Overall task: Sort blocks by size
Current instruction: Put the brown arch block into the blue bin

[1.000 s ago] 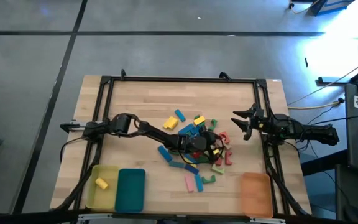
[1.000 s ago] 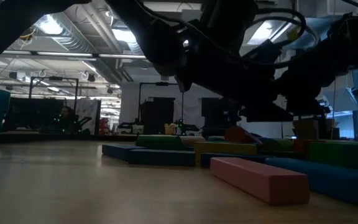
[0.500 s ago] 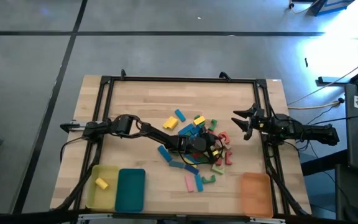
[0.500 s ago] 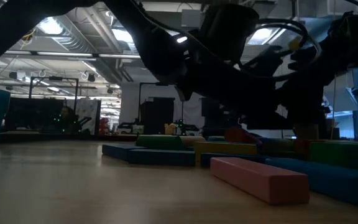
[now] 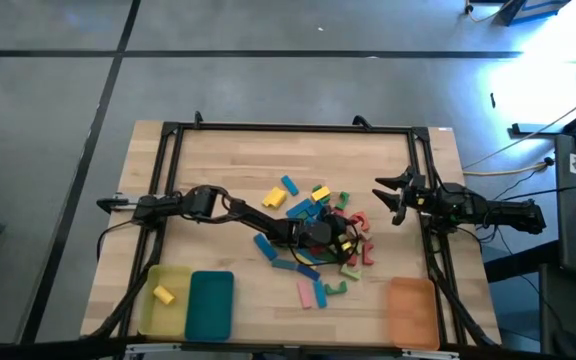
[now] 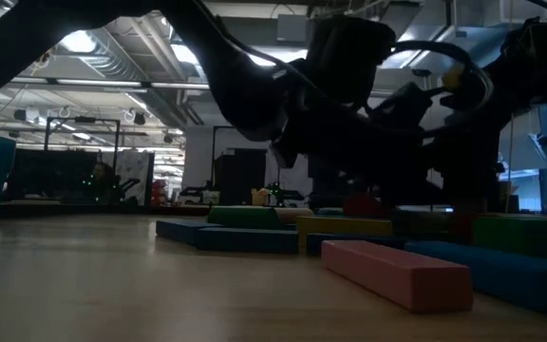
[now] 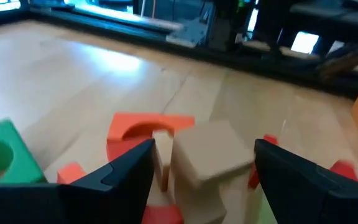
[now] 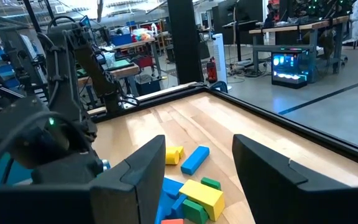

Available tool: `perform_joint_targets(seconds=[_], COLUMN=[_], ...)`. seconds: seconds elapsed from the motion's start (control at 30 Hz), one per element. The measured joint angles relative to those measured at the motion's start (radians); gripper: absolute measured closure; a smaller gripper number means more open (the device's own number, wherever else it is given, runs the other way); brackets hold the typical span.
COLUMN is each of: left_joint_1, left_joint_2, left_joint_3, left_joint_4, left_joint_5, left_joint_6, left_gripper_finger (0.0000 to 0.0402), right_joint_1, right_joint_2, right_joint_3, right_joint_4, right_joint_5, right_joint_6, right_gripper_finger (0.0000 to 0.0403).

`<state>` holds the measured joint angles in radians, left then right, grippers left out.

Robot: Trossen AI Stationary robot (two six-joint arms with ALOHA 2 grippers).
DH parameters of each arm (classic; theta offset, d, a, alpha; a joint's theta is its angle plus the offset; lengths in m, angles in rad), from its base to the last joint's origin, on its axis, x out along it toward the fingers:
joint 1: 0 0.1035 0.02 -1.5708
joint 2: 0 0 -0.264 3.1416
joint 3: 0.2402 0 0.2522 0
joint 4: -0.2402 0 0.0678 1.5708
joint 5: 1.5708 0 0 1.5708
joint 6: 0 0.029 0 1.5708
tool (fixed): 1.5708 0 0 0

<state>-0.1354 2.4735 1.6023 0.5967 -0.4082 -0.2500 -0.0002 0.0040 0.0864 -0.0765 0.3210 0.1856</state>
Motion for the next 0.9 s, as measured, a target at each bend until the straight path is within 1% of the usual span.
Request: perform_joint_targets(seconds=[0.13, 0.43, 0.8, 0.9], left_joint_1=[0.003, 0.012, 0.012, 0.012], left_joint_2=[0.000, -0.001, -0.001, -0.001], left_joint_3=[0.001, 0.001, 0.001, 0.001], left_joint_4=[0.033, 0.015, -0.012, -0.009], left_joint_5=[0.000, 0.000, 0.000, 0.000], left_joint_6=[0.017, -0.013, -0.013, -0.011], left_gripper_finger=[0.0149, 0.0149, 0.0149, 0.0157], right_joint_1=[0.000, 0.000, 0.000, 0.000], right_joint_2=[0.000, 0.000, 0.000, 0.000], right_joint_3=[0.000, 0.000, 0.000, 0.000], right_joint_4=[0.000, 0.000, 0.000, 0.000], right_joint_5=[0.000, 0.000, 0.000, 0.000], right_joint_6=[0.000, 0.000, 0.000, 0.000], right_gripper_finger=[0.0213, 0.0213, 0.0213, 0.0213])
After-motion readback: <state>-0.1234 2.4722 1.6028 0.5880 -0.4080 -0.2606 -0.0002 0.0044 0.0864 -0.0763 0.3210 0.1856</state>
